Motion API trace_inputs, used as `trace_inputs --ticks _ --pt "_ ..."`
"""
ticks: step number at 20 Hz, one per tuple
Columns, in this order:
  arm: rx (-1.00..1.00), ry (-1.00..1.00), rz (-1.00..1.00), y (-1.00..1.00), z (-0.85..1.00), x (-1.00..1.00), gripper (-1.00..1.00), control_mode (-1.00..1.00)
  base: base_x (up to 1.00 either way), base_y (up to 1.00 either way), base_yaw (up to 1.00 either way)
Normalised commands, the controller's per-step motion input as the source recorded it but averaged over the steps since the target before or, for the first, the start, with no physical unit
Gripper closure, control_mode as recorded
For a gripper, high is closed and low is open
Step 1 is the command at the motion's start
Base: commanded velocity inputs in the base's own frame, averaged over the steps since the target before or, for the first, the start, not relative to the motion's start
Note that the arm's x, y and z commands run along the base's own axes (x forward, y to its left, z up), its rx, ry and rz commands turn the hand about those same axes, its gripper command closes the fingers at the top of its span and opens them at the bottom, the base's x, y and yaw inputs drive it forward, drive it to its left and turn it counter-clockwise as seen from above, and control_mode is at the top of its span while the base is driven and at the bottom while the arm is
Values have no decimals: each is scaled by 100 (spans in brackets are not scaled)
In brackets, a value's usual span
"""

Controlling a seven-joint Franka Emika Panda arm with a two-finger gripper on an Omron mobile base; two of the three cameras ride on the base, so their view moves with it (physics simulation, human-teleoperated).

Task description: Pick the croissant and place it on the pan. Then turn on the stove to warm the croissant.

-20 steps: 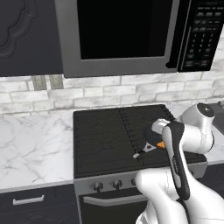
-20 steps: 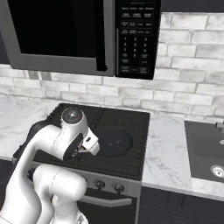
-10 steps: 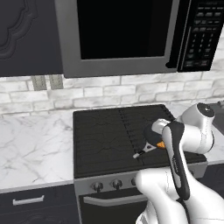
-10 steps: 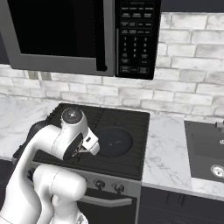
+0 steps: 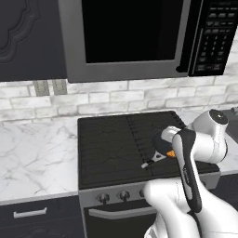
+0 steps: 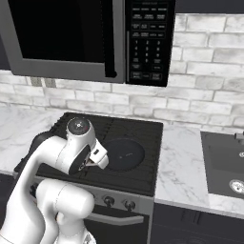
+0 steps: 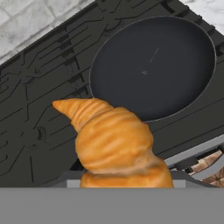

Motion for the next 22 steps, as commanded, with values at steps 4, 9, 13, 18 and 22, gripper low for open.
trace_inputs --ticks 4,9,13,18,22 --pt "0 0 0 0 0 11 100 -100 0 0 0" --pt "0 0 0 0 0 17 100 -100 0 0 0" --pt "0 4 0 -12 0 37 100 -100 0 0 0" --pt "0 9 -2 -25 0 47 100 -100 0 0 0" --pt "0 13 -2 -29 0 45 100 -100 0 0 0"
